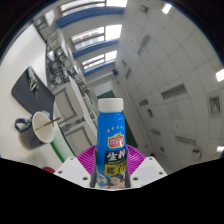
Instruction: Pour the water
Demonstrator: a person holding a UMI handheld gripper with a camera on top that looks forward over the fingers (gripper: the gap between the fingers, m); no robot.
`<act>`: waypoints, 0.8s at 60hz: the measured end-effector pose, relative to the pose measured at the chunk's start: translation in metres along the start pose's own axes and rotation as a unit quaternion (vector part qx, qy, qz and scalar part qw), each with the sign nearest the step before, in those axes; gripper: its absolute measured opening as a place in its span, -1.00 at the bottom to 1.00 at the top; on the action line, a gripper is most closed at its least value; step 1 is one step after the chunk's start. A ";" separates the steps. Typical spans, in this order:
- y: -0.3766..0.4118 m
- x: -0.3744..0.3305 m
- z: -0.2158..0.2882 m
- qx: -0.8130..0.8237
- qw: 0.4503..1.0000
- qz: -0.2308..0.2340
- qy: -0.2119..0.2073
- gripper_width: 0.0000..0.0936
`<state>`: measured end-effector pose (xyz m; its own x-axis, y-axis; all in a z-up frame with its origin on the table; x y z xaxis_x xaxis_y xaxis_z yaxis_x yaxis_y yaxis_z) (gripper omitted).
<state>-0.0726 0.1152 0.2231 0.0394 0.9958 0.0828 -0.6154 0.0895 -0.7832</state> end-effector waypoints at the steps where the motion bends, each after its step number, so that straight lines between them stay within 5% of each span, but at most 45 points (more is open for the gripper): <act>1: -0.001 0.000 -0.002 0.047 0.999 0.002 0.001 -0.18; 5: -0.008 -0.020 -0.010 0.231 0.973 0.002 -0.010 -0.18; 12: 0.038 0.001 -0.033 0.440 0.893 0.089 0.024 -0.18; 25: 0.099 0.002 -0.090 0.516 0.838 0.155 0.082 -0.17; 37: 0.094 0.002 -0.097 0.528 0.833 0.152 0.068 -0.18; 48: 0.103 -0.005 -0.097 0.521 0.835 0.151 0.090 0.30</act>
<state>-0.0598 0.1213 0.0827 -0.1823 0.9648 -0.1893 -0.9658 -0.1396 0.2185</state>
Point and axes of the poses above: the point between the fingertips, and its own axes, seen from behind it with the camera up: y to the left, z up, x forward, the way the camera looks, the point moved 1 cm from there along -x, backward, against the way the camera looks, and after that the axes turned 13 degrees about x, right-handed, at the moved point
